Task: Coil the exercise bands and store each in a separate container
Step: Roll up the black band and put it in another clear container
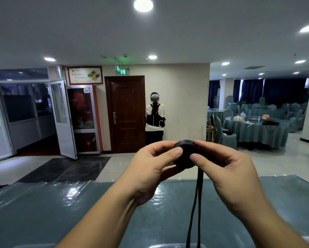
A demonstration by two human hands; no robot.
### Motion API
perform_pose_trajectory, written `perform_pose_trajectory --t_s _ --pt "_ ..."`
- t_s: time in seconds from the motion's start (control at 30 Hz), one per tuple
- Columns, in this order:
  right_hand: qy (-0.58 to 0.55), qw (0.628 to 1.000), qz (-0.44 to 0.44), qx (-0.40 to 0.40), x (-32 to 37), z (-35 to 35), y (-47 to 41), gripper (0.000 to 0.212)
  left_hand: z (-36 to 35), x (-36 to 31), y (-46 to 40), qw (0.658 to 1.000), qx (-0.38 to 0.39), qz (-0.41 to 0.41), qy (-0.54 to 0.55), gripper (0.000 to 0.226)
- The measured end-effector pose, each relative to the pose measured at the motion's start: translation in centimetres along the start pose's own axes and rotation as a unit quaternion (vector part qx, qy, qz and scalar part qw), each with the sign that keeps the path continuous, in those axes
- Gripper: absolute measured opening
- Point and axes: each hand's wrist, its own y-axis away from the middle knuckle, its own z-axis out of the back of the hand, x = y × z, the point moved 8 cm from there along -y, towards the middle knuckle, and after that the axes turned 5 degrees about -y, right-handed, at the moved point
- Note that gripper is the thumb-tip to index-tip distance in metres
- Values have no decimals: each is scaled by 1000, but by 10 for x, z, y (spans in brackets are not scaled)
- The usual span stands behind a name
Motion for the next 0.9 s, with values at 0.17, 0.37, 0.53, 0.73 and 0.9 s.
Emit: perform_pose_trajectory --t_s 0.17,0.37,0.53,0.73,0.9 --pt "45 996 -21 73 3 -2 -5 45 5 -5 -2 989 13 4 -148 15" --pt "-23 999 -20 15 -7 2 -8 37 -2 -3 -7 998 -19 -10 -55 21" --pt "-29 999 -37 19 -13 7 -10 39 -3 3 -8 999 -18 6 -46 20" --pt "-39 998 -38 21 -11 3 -13 33 0 -9 -12 997 -5 -21 -78 22" --pt "-3 1000 -19 -24 -11 4 -10 30 -6 6 -8 999 -25 -16 -33 22"
